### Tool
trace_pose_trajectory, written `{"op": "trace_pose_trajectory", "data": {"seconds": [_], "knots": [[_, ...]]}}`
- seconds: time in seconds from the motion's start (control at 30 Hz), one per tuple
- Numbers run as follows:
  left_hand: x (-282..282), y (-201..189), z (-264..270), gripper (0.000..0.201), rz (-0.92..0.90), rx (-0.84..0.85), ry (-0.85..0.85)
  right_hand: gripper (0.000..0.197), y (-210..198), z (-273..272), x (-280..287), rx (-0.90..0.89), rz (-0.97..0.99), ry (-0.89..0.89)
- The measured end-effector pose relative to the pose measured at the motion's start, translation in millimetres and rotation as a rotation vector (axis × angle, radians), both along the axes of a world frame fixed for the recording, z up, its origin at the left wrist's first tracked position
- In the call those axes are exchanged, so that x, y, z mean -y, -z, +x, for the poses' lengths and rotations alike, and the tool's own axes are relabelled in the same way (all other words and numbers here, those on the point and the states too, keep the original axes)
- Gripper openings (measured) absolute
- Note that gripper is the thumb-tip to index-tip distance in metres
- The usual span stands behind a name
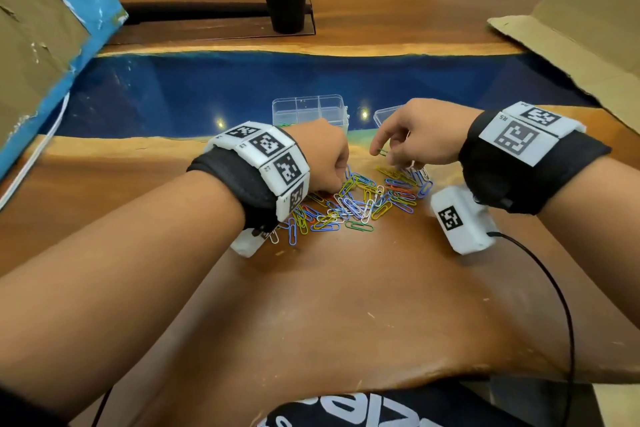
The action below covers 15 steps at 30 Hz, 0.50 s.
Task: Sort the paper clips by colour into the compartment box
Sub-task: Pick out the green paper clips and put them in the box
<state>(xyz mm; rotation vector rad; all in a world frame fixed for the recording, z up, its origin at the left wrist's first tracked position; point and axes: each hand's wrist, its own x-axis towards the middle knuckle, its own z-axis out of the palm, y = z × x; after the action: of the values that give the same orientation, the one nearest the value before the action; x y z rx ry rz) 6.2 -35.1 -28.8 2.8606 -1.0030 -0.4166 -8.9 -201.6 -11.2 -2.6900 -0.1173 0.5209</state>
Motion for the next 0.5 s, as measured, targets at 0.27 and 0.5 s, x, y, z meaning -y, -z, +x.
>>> {"op": "trace_pose_trajectory", "data": {"seconds": [0.27,0.5], "knots": [[-3,-5,3,0.014,-0.139,-0.077,-0.088,0.025,5,-18,0,-0.055,0.091,0.065],[11,-5,1,0.031,-0.100,-0.058,-0.022,0.035,4,-21,-2,-0.022,-0.123,-0.053]]}}
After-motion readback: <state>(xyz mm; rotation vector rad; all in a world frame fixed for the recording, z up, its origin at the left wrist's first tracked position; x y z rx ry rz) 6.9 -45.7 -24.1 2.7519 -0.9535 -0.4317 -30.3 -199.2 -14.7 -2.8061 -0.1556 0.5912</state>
